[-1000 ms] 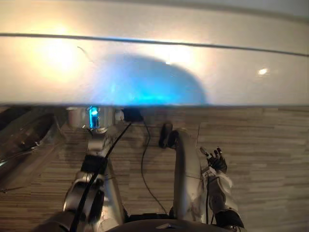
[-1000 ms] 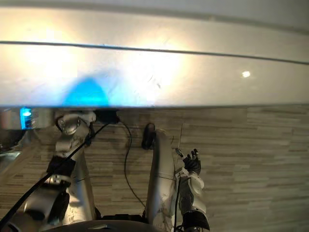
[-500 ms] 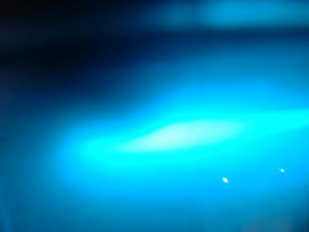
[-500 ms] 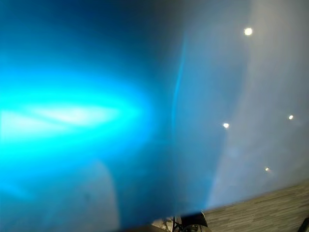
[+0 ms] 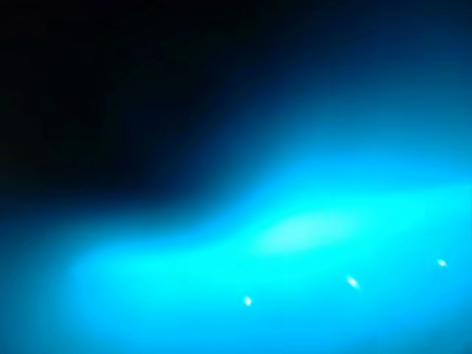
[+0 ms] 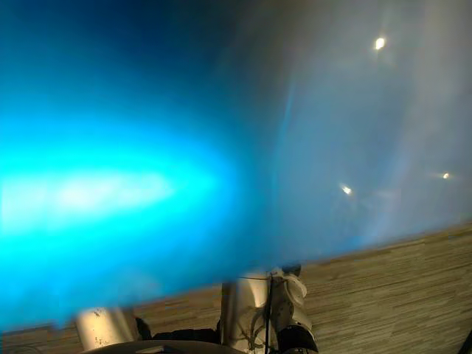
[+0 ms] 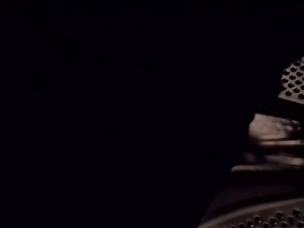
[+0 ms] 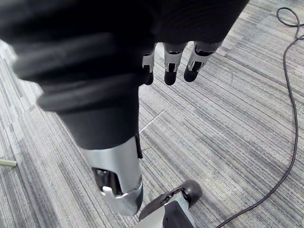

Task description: Pick up the laundry basket with both hands and put the clothes into the washing machine.

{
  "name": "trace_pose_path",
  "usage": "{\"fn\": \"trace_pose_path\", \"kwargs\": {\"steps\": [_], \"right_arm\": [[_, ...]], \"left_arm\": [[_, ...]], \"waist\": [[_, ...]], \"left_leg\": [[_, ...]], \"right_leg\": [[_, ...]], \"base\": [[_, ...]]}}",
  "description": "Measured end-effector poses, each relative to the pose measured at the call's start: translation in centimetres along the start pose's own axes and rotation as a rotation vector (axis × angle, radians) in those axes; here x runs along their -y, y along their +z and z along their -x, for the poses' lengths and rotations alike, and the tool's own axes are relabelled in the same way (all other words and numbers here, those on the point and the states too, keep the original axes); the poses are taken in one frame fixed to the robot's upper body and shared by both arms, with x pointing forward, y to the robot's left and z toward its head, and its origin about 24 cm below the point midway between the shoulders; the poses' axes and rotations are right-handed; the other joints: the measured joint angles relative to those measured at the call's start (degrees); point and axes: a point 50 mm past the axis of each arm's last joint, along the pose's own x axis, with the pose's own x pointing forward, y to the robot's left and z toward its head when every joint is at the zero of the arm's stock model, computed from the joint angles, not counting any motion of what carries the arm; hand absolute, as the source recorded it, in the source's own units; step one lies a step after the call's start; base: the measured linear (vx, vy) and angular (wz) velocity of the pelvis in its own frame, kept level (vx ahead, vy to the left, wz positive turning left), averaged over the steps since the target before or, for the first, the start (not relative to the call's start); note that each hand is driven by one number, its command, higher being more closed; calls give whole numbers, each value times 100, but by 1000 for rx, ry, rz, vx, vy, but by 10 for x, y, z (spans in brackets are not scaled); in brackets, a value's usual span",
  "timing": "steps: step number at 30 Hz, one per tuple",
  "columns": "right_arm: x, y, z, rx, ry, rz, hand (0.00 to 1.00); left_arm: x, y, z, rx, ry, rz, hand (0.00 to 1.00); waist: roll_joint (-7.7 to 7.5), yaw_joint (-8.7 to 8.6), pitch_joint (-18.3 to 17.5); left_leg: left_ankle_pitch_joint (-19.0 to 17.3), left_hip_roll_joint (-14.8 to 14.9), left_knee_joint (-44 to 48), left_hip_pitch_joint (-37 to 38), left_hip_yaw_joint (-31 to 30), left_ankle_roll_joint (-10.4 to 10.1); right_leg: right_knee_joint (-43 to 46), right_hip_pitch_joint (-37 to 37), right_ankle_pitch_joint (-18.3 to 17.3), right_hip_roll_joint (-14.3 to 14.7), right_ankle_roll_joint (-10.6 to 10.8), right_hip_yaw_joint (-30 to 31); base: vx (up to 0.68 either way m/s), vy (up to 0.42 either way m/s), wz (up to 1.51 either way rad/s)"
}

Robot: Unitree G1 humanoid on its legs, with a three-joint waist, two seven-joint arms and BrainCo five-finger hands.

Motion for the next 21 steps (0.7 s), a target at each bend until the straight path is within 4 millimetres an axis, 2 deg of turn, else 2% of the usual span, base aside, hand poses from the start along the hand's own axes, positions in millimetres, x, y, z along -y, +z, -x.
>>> {"fn": "trace_pose_path", "kwargs": {"steps": [2,3,5,8,10,13,14,16,18,20,21], "right_arm": [[2,0,0,3,-12,-17,0],[2,0,0,2,-13,-20,0],[1,-1,1,-1,-15,-26,0],[2,-2,1,0,-16,-28,0],[3,-5,1,-9,-18,-25,0],[7,-10,2,-22,-4,-8,0],[6,-11,2,-25,8,-11,0],[5,-12,2,-31,25,-21,0],[3,-13,2,-40,44,-38,0],[2,-13,2,-39,55,-59,0],[1,-13,2,-39,59,-60,0]], "left_arm": [[2,1,0,16,14,12,100],[2,0,0,18,17,7,0],[4,4,0,53,12,-86,0],[10,4,1,111,-32,-348,0],[13,0,2,169,-67,-721,0],[18,-17,8,351,-160,-1533,0],[20,-19,9,392,-188,-1660,0],[21,-19,10,428,-211,-1779,0],[16,-16,8,405,-175,-1783,0],[-10,-11,2,278,-37,-1656,0],[-33,-12,0,166,55,-1551,0]], "waist": [[-9,-4,-5],[-22,-7,-13],[-63,-21,-40],[-64,-29,-41],[-76,-52,-94],[-92,-69,-183],[-92,-72,-184],[-91,-83,-186],[-92,-82,-186],[-94,-107,-187],[-94,-134,-187]], "left_leg": [[-4,-2,10,-1,25,5],[-5,-3,11,-1,34,6],[-6,-4,31,-28,39,11],[-12,-1,55,-49,28,17],[-20,7,80,-108,18,28],[-39,9,100,-219,-7,62],[-41,9,95,-219,-7,65],[-41,8,83,-222,0,66],[-38,8,70,-230,-3,65],[-26,7,37,-235,-19,56],[3,5,-6,-235,-31,42]], "right_leg": [[-23,-9,21,1,6,32],[-28,-17,27,1,9,42],[-28,-53,43,6,2,61],[-14,-63,44,7,1,58],[-10,-111,50,14,-8,55],[-18,-188,72,15,-8,41],[-35,-182,77,15,-16,36],[-59,-178,86,14,-27,33],[-73,-173,96,12,-19,16],[-105,-145,101,12,-20,-36],[-131,-133,101,12,-21,-67]], "base": [[-1,11,-5],[0,8,-6],[-1,6,-5],[0,0,0],[-7,5,-4],[-7,7,-3],[0,0,0],[0,0,0],[0,0,0],[-6,5,2],[-11,6,5]]}}
